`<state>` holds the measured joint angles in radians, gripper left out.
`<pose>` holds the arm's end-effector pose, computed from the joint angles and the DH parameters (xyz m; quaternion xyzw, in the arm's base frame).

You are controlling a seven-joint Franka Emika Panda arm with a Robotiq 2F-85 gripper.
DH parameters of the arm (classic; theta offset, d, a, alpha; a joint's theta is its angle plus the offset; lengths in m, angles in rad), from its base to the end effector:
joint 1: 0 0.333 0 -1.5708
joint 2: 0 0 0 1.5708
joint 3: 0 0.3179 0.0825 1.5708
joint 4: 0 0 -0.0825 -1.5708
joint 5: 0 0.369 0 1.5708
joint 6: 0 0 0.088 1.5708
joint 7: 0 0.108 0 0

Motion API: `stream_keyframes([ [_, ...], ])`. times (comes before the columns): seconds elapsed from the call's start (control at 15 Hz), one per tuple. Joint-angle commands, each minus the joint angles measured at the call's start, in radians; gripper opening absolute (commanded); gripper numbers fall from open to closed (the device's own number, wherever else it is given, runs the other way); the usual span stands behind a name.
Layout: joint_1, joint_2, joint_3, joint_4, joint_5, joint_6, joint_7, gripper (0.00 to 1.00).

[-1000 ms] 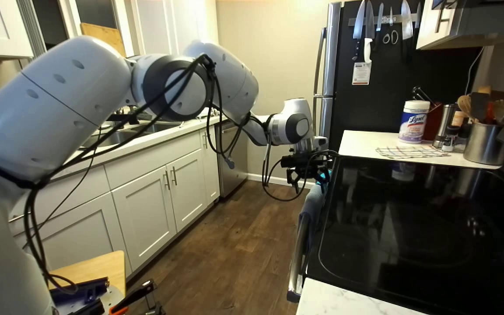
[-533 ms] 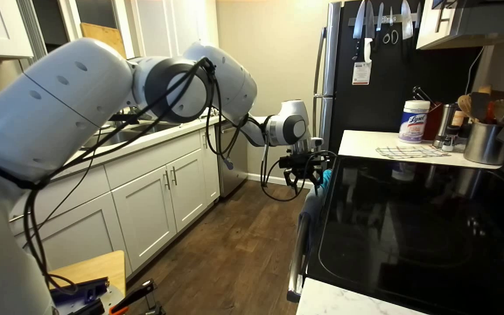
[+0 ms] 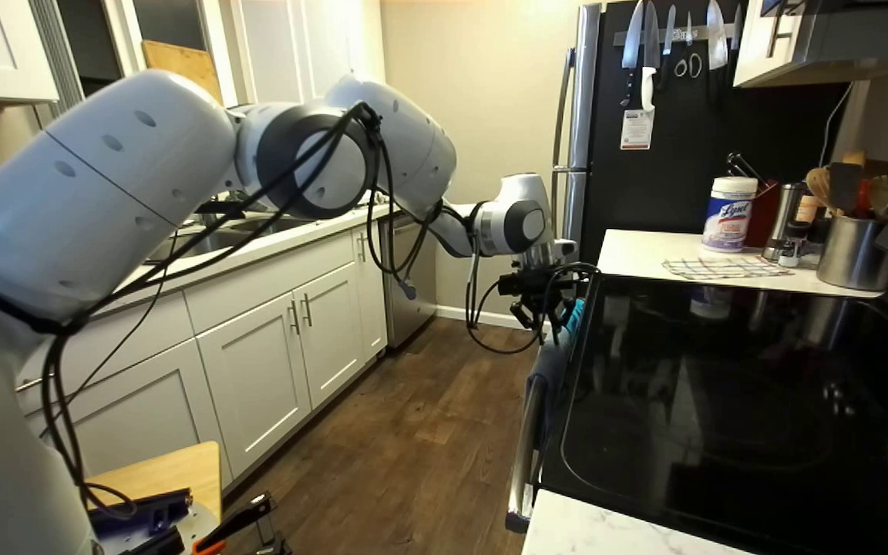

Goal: Put the light-blue cloth on the stove

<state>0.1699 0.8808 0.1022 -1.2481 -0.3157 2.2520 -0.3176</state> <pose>0.7357 0.1736 0.2526 0.9282 0.3553 0.0618 0.0918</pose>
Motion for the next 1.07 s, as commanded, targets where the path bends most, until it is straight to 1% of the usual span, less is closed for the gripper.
stream_keyframes([
  [0.0,-0.003,0.017,-0.001,0.027,0.019,-0.023,-0.043,0.55],
  [0.33,0.000,0.034,-0.002,0.037,0.017,-0.034,-0.045,0.84],
  [0.4,-0.002,0.036,-0.002,0.034,0.016,-0.024,-0.047,0.42],
  [0.47,-0.003,0.038,-0.001,0.034,0.018,-0.026,-0.048,0.45],
  [0.53,-0.003,0.040,-0.001,0.034,0.018,-0.025,-0.047,0.44],
  [0.87,-0.003,0.043,-0.009,0.042,0.016,-0.025,-0.043,0.12],
  [0.93,-0.002,0.041,-0.010,0.041,0.015,-0.025,-0.041,0.09],
  [1.0,-0.002,0.040,-0.010,0.041,0.015,-0.024,-0.041,0.09],
])
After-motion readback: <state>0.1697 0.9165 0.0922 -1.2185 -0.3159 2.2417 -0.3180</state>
